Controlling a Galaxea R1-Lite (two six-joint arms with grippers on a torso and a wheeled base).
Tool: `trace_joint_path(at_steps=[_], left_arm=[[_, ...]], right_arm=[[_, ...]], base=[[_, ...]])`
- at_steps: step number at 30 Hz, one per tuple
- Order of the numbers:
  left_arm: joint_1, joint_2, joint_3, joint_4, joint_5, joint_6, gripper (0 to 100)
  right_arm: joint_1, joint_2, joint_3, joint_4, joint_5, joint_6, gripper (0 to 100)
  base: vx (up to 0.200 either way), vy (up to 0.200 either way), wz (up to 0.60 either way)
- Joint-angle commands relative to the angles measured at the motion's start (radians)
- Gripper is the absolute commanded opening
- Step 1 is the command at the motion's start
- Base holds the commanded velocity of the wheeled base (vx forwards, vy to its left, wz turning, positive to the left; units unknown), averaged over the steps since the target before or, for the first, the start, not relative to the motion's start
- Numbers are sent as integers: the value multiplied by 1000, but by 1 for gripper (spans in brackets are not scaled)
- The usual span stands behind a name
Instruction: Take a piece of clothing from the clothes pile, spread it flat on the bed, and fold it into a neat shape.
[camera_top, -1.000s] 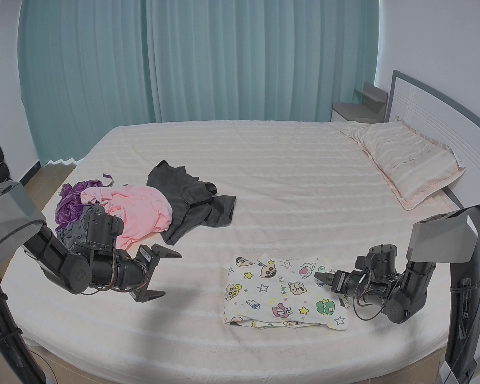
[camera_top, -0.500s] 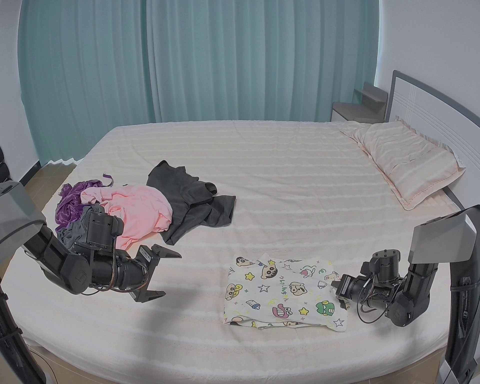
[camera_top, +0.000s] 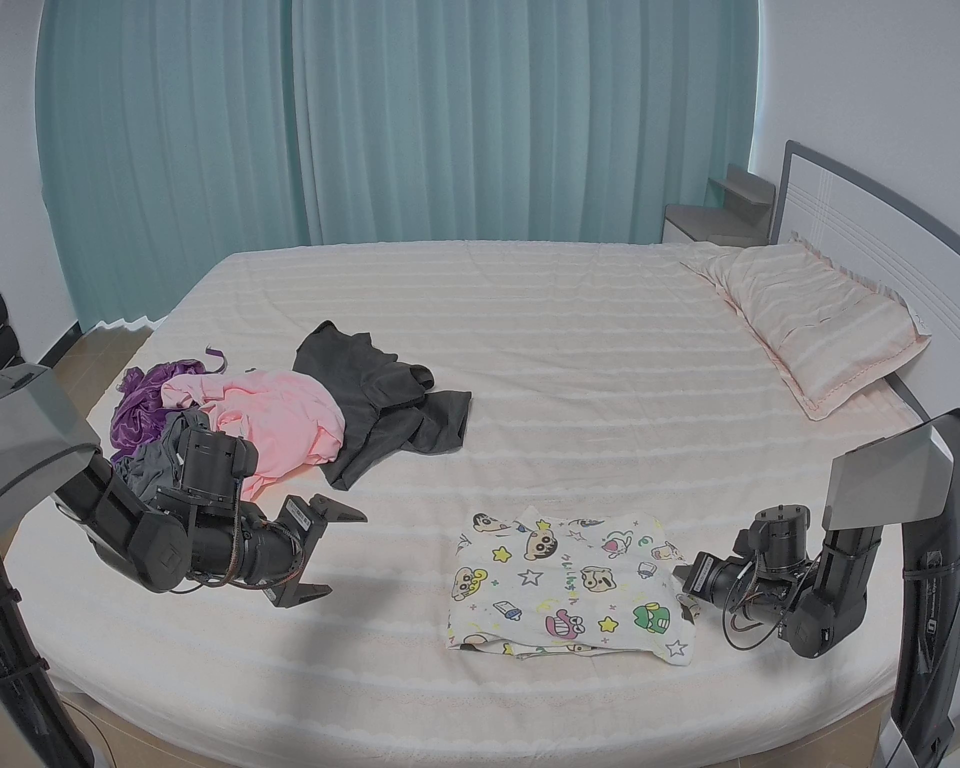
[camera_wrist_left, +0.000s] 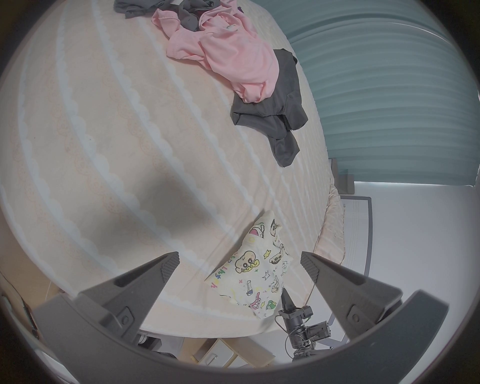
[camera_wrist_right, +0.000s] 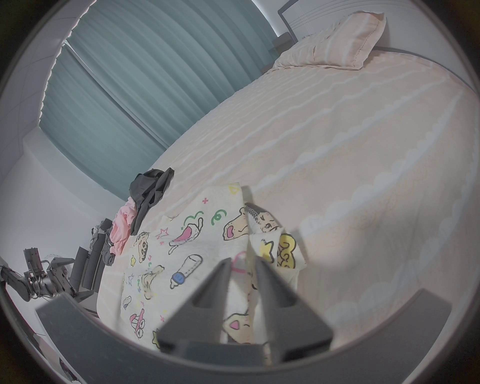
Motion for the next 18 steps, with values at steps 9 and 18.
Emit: trace_joint_path(at_steps=[9,18], left_arm=[[-36,12,2,-14,6,4,100],[-59,23,2,-34,29,1,100]], right_arm=[[-9,0,102,-155,-3,-7,100],[-5,-2,105,-166,-3,-7,100]], base=[[0,0,0],[0,-44,0]])
